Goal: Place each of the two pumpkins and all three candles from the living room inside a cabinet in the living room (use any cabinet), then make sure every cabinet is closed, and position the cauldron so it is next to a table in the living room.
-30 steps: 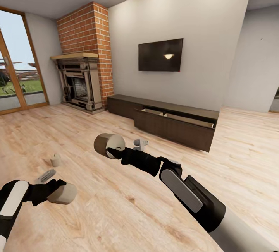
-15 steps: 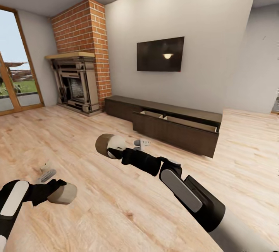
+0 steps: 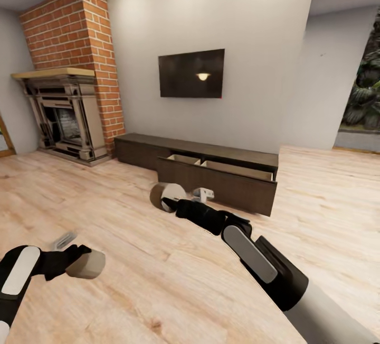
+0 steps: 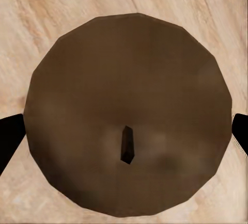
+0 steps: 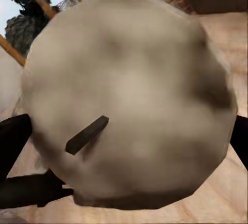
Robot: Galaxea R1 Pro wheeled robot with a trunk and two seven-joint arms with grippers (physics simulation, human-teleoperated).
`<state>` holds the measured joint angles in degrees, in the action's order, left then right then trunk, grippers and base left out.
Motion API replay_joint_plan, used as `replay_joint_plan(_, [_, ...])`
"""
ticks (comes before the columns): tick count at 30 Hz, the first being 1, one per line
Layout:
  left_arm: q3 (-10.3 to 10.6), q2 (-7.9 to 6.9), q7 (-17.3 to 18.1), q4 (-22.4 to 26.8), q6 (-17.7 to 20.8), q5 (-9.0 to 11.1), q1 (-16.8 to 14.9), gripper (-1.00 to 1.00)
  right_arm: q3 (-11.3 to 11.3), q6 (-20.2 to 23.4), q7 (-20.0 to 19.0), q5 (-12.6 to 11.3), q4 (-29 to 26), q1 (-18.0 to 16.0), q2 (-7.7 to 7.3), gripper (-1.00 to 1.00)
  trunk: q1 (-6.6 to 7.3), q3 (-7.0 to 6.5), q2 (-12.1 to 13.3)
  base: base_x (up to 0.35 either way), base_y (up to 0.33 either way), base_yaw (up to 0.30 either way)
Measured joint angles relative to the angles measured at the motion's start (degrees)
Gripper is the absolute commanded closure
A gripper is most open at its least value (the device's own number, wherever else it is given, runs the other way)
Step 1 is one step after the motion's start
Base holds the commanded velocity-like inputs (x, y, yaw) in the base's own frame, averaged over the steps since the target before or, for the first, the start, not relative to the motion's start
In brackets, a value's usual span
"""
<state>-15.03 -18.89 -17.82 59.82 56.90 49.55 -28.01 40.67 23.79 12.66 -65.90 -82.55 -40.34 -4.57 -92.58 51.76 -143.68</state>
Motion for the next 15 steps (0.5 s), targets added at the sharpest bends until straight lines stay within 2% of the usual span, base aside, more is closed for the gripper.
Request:
replay_joint_plan(4, [0.03, -0.06, 0.01, 2.63, -0.03, 0.09, 0.00, 1.00, -0.03, 0.26, 14.29, -3.22, -0.97, 0.01, 0.00, 1.00, 0.00, 0.00, 0.00, 0.309, 0.000, -0.282])
replay_joint_plan(5, [0.02, -0.08, -0.02, 4.25, -0.03, -0.06, 0.01, 1.00, 0.02, 0.72, 19.62, -3.86, -1.51, 0.01, 0.00, 1.00, 0.00, -0.01, 0.00, 0.307, 0.000, -0.281])
replay_joint_plan(9, [0.03, -0.08, -0.11, 9.16, -0.01, 0.22, 0.27, 1.00, 0.02, 4.01, 34.01, -4.90, -3.98, 0.01, 0.24, 1.00, 0.00, 0.00, 0.00, 0.307, 0.000, -0.279])
replay_joint_plan(12, [0.04, -0.08, -0.22, 10.64, 0.07, 0.03, 0.54, 1.00, 0.03, 5.40, 42.82, -6.31, -4.87, 0.02, 0.52, 1.00, 0.00, 0.03, 0.00, 0.307, 0.000, -0.268])
replay_joint_plan(15, [0.09, -0.10, -0.30, 12.60, 0.06, -0.01, 1.28, 1.00, 0.03, 5.49, 48.49, -9.42, -5.18, 0.01, 0.64, 1.00, 0.00, 0.13, 0.00, 0.310, 0.000, -0.222])
